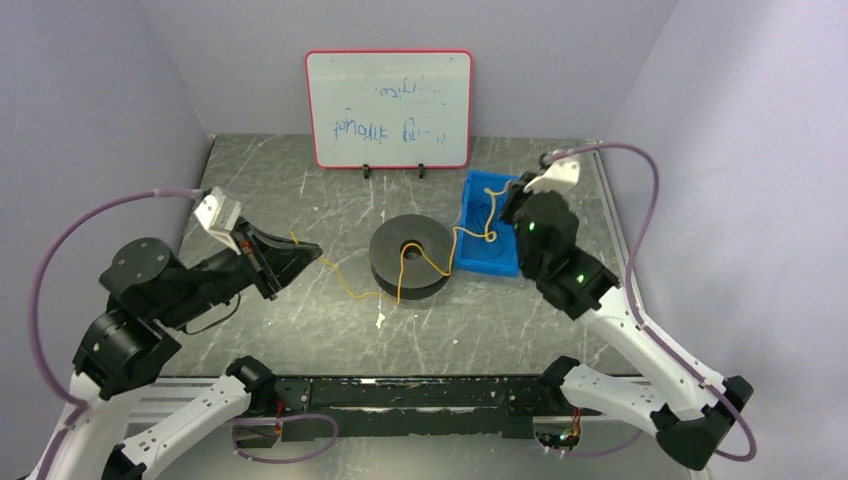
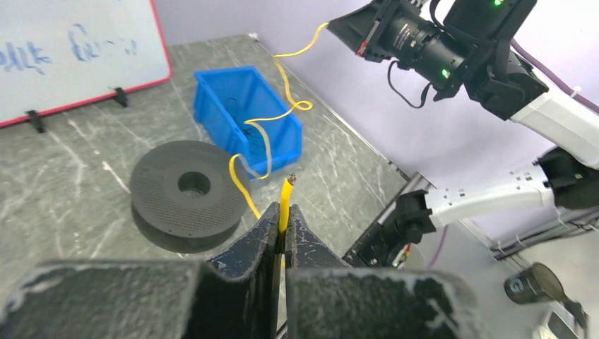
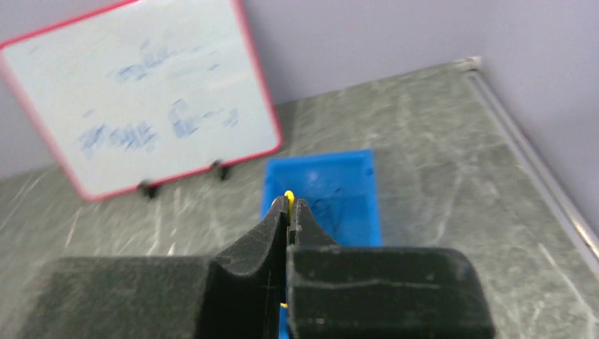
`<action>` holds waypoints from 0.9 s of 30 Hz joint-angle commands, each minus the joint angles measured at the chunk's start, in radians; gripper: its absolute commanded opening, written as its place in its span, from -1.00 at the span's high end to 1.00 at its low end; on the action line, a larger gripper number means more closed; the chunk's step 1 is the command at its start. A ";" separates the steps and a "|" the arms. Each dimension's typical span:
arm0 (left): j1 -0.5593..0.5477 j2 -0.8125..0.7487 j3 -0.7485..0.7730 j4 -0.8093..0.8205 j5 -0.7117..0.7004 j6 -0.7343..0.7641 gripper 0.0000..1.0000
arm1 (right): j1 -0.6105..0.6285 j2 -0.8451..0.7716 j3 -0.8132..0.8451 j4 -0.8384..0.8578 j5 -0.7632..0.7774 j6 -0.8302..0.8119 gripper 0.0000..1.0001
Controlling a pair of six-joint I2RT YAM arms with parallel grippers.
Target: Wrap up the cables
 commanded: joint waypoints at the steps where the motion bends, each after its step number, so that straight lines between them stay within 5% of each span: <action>1: -0.004 -0.051 0.064 -0.069 -0.137 0.022 0.86 | -0.214 0.045 0.065 -0.071 -0.116 0.088 1.00; 14: -0.004 -0.214 0.258 -0.189 -0.408 0.118 0.86 | -0.546 0.117 0.013 -0.061 -0.227 0.252 1.00; 27: -0.005 -0.276 0.461 -0.305 -0.522 0.160 0.86 | -0.754 0.176 -0.017 -0.107 -0.047 0.357 1.00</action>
